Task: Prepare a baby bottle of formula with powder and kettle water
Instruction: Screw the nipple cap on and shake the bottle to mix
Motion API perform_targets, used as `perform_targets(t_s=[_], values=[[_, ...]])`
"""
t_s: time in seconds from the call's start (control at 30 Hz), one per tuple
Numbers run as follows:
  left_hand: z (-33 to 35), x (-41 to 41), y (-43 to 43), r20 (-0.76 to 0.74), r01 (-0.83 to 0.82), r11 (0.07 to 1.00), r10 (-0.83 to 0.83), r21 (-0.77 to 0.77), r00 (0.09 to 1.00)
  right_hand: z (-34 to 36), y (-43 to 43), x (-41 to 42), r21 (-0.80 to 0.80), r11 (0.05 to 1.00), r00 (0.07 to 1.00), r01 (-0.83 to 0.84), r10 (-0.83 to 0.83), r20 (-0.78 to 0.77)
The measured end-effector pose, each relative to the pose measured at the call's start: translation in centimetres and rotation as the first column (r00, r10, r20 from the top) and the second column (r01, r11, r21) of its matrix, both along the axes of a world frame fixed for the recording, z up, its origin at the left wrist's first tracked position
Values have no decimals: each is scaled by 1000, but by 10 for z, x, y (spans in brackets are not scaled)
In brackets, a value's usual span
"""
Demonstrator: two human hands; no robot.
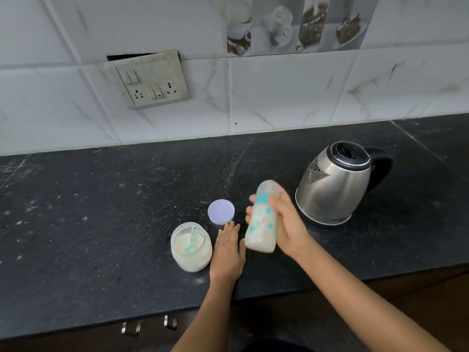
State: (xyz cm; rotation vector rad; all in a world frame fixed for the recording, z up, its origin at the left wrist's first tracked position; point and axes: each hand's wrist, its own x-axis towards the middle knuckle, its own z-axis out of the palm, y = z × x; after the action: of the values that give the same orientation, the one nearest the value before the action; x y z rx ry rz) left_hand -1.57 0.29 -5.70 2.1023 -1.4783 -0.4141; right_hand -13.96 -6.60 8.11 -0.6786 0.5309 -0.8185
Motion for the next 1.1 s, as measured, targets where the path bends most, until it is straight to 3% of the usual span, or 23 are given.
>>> perform_targets(t_s=[0.07, 0.1, 0.17, 0.23, 0.27, 0.33, 0.37, 0.43, 0.5, 0.53, 0.6, 0.67, 0.7, 0.77, 0.83, 0.93, 0.97, 1.03, 1.1], values=[[2, -2, 1, -3, -15, 1000, 15, -19, 1000, 5, -7, 3, 176, 970, 978, 168, -187, 96], [3, -1, 2, -1, -15, 1000, 15, -22, 1000, 3, -8, 2, 197, 971, 983, 135, -156, 93], [1, 0, 2, -12, 2, 1000, -2, -22, 1000, 3, -2, -7, 28, 991, 989, -130, 131, -65], [0, 1, 1, -12, 15, 1000, -15, -17, 1000, 7, 6, -13, -129, 958, 960, -255, 235, -149], [0, 0, 1, -4, 18, 1000, -18, -18, 1000, 6, 4, -12, -132, 974, 980, -184, 172, -100], [2, -1, 2, -6, -1, 1000, 0, -17, 1000, 9, 3, -10, 41, 995, 994, 93, -95, 53], [3, -2, 3, -10, -8, 1000, 8, -18, 1000, 8, 3, -11, 111, 983, 983, 148, -159, 90], [4, -1, 3, -16, 9, 1000, -9, -15, 1000, 0, 7, -16, 32, 999, 998, -22, 20, 60], [2, 1, 3, -19, 26, 1000, -26, -7, 999, 2, 17, -25, -151, 948, 957, -281, 265, -118], [2, 1, 3, -21, 24, 1000, -24, -7, 999, 3, 16, -26, -189, 941, 958, -282, 264, -114], [4, 0, 3, -20, 5, 1000, -5, -12, 1000, 7, 7, -22, -50, 998, 999, -37, 38, 22], [6, -1, 3, -14, -14, 1000, 13, -21, 1000, 13, 2, -18, 122, 980, 982, 154, -166, 94], [6, -1, 4, -16, -12, 1000, 12, -24, 1000, 12, 2, -18, 113, 986, 989, 119, -128, 77], [6, -1, 4, -38, 1, 1000, -2, -13, 999, 16, 9, -23, -80, 985, 984, -155, 147, -99], [6, -1, 4, -40, 3, 1000, -3, -11, 999, 24, 10, -22, -198, 949, 963, -246, 216, -163], [5, -1, 3, -23, -4, 1000, 4, -13, 1000, 31, -7, -11, -28, 995, 995, 96, -96, 10], [4, 0, 2, -21, -5, 1000, 4, -9, 1000, 31, -11, -9, 15, 992, 992, 122, -123, 34], [1, 1, 1, -23, 9, 1000, -9, -11, 1000, 29, -8, -10, -69, 993, 995, -95, 93, -34], [-1, 2, 1, -30, 17, 1000, -18, -21, 999, 32, 6, -11, -201, 930, 946, -308, 278, -165]])
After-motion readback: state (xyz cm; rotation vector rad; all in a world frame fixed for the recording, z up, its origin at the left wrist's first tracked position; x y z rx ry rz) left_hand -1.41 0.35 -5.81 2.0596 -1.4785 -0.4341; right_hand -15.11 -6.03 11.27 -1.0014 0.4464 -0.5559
